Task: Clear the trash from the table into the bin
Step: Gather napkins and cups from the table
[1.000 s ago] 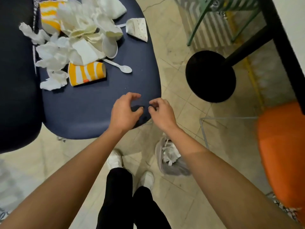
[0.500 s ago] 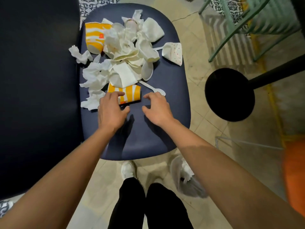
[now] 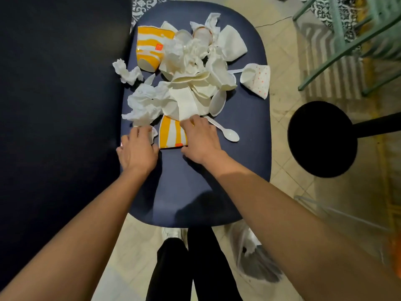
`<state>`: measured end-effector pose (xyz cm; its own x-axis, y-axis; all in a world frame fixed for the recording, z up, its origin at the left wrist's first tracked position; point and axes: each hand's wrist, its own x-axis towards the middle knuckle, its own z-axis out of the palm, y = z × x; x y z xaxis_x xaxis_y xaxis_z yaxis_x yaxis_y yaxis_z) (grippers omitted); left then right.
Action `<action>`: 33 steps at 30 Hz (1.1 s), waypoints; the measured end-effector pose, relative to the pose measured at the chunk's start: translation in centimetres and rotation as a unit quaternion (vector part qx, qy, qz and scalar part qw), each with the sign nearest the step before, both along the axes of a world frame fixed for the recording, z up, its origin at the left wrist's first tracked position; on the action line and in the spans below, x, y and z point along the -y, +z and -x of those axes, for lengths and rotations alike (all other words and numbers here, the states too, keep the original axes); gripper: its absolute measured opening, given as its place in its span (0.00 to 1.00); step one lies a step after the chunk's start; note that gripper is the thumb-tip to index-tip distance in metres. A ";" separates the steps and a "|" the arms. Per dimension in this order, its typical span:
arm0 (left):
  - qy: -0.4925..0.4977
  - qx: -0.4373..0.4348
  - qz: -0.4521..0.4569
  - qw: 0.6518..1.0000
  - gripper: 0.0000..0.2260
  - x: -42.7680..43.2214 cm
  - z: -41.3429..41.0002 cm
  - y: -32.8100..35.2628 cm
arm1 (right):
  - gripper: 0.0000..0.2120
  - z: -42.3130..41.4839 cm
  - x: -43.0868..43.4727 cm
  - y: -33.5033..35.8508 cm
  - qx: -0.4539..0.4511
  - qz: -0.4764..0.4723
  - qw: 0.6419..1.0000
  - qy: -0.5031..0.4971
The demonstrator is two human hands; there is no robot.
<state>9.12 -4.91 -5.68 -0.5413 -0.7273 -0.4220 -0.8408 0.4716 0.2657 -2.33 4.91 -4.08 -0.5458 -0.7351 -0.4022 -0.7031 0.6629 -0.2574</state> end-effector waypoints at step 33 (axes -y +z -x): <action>-0.026 -0.155 0.012 0.988 0.23 1.8 1.3 1.1 | 0.23 -0.4 -3.7 0.6 0.016 0.021 1.000 -0.016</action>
<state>7.85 -6.70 -4.55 -0.6780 -0.7033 -0.2139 -0.6959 0.5203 0.4951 -1.89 8.57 -3.51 -0.5570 -0.7338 -0.3890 -0.6728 0.6733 -0.3067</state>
